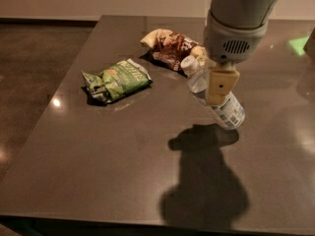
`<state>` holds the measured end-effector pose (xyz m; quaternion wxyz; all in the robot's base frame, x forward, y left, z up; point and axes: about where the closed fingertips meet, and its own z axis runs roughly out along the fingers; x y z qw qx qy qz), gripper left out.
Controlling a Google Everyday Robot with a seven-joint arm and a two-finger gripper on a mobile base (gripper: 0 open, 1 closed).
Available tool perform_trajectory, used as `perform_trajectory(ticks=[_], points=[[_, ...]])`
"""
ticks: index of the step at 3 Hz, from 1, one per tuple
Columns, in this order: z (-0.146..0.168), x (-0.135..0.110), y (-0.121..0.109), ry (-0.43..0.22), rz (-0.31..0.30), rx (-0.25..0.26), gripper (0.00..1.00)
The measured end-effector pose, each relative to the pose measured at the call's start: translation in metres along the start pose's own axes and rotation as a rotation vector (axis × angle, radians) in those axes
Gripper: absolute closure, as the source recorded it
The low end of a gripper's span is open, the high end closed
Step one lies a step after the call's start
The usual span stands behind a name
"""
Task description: Knock blue plastic bottle over
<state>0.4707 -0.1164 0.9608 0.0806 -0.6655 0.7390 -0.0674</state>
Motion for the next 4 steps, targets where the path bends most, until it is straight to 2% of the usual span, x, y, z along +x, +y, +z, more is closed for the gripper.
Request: perform_trajectory(ticks=[1,3,4], points=[[0.003,-0.007,-0.006,0.055,-0.031,0.023,0.53],[0.017,-0.018,-0.008,0.089,-0.060,0.044,0.07],[0.028,-0.026,0.002,0.069,-0.092,0.037,0.00]])
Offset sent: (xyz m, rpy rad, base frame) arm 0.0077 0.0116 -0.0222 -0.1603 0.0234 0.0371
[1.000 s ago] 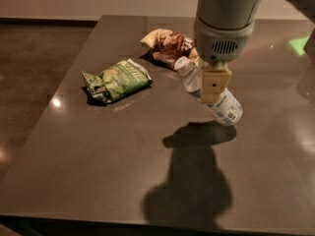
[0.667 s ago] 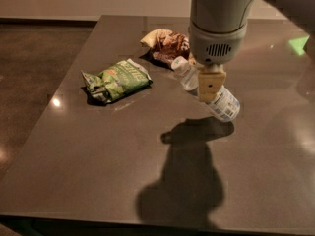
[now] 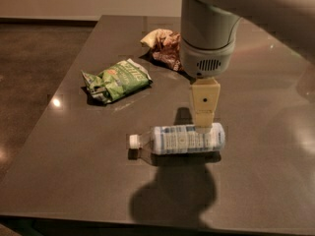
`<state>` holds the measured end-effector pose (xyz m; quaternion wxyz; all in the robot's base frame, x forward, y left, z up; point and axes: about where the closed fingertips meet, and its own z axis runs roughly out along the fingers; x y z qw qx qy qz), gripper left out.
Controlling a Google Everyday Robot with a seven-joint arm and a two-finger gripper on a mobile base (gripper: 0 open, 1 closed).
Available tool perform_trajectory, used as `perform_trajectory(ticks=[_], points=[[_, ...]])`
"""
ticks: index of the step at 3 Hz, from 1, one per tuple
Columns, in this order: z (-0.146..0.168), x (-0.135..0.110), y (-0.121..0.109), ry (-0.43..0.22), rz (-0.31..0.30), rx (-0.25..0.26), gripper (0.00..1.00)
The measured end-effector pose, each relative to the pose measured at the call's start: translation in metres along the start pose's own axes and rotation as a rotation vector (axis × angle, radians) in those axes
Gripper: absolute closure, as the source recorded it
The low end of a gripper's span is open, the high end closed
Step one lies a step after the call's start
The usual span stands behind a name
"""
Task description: Knock blue plastic bottle over
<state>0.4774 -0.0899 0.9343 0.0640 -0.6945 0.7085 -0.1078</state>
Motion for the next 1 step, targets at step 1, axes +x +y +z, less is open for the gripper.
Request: perform_trajectory(ticks=[1], points=[[0.0000,0.0000,0.0000,0.000,0.000,0.000,0.00]])
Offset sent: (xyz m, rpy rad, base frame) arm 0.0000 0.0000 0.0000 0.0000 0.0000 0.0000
